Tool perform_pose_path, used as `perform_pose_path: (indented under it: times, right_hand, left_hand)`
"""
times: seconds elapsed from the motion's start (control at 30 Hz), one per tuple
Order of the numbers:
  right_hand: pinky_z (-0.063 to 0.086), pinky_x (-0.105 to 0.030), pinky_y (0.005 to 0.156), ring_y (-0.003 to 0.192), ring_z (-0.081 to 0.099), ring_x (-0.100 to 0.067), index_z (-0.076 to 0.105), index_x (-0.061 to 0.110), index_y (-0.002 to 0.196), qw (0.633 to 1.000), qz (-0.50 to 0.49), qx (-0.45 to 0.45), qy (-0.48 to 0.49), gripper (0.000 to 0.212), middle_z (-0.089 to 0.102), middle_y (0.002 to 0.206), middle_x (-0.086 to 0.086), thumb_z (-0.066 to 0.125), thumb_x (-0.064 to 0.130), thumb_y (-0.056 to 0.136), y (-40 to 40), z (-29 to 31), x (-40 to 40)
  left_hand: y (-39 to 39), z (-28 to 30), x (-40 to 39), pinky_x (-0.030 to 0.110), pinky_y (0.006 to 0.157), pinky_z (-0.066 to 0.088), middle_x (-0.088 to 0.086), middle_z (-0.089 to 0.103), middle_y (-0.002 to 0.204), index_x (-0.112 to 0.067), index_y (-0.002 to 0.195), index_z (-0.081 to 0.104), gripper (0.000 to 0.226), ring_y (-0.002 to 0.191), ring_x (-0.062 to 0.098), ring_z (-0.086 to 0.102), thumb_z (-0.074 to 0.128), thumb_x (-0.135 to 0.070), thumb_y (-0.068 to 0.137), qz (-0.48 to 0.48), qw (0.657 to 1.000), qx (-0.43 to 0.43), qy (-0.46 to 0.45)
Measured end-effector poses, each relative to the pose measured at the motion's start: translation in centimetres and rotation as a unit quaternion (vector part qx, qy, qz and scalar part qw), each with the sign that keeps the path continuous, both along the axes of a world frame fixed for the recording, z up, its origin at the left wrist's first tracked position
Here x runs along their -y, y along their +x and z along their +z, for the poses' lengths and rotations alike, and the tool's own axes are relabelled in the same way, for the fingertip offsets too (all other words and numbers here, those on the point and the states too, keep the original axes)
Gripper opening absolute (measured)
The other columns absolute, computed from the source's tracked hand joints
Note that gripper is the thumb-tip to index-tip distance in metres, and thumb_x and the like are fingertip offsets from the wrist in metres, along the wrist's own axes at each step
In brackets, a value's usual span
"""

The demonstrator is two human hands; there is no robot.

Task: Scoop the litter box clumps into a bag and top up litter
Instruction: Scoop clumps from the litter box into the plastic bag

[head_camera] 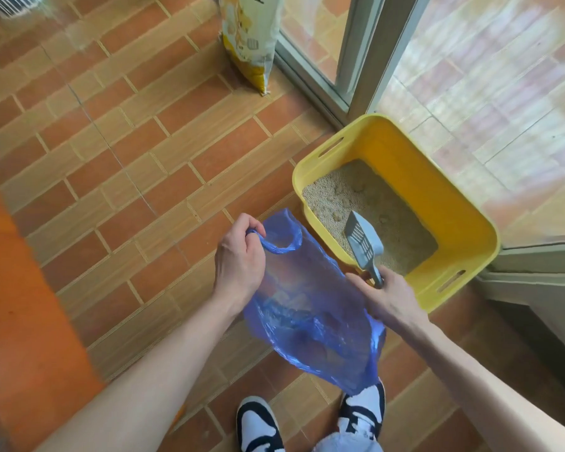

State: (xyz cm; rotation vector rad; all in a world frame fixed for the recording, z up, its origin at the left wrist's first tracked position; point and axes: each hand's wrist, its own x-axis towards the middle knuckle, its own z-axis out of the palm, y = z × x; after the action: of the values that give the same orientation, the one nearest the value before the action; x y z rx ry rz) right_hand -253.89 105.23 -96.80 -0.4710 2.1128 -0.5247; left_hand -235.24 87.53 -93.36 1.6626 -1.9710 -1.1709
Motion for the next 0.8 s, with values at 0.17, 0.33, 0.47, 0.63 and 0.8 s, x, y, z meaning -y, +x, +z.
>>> perform_pose_path:
  times: [0.17,0.33,0.47,0.63,0.8]
  right_hand:
    - [0.035,-0.037,0.061,0.071,0.054,-0.023,0.050,0.019,0.082,0.996,0.020,-0.080,-0.019,0.049,0.058,0.072,0.001,0.040,0.063,0.099,-3.4,-0.2,1.7]
    - [0.056,-0.046,0.052,0.053,0.062,-0.029,0.056,0.013,0.079,0.988,0.028,-0.128,-0.076,0.042,0.058,0.064,-0.003,0.044,0.043,0.106,-8.2,-4.6,4.8]
    - [0.036,-0.031,0.048,0.051,0.046,-0.017,0.045,0.021,0.069,0.975,0.108,-0.187,-0.056,0.041,0.056,0.063,-0.001,0.046,0.040,0.105,-10.9,-9.3,7.1]
    - [0.031,-0.029,0.044,0.052,0.049,-0.017,0.038,0.021,0.070,0.939,0.222,-0.263,0.006,0.041,0.052,0.060,0.004,0.044,0.045,0.104,-13.1,-13.3,7.5]
    - [0.032,-0.029,0.043,0.052,0.050,-0.013,0.042,0.025,0.078,0.880,0.307,-0.363,0.020,0.035,0.052,0.062,0.009,0.040,0.049,0.104,-14.6,-14.3,7.4]
  left_hand:
    - [-2.6,-0.4,1.1,0.021,0.048,0.028,-0.012,0.035,0.049,-0.013,0.078,0.058,0.015,0.049,0.011,0.032,0.057,-0.020,0.092,-0.005,0.996,-0.083,0.012]
    - [-4.2,-2.1,3.5,0.037,0.052,0.036,0.004,0.043,0.054,-0.014,0.078,0.052,0.028,0.050,0.024,0.042,0.068,-0.028,0.097,-0.029,0.992,-0.122,-0.022]
    - [-5.2,-3.9,5.1,0.046,0.058,0.043,0.012,0.045,0.055,-0.015,0.077,0.057,0.034,0.052,0.033,0.045,0.064,-0.040,0.100,-0.074,0.987,-0.137,-0.024]
    - [-5.5,-4.5,6.4,0.034,0.057,0.045,-0.004,0.036,0.057,-0.019,0.086,0.067,0.037,0.054,0.016,0.042,0.083,-0.051,0.078,-0.201,0.972,-0.119,0.032]
    - [-5.8,-5.0,7.2,0.038,0.063,0.051,-0.006,0.042,0.059,-0.021,0.085,0.063,0.027,0.058,0.022,0.050,0.086,-0.033,0.080,-0.288,0.956,-0.057,-0.018]
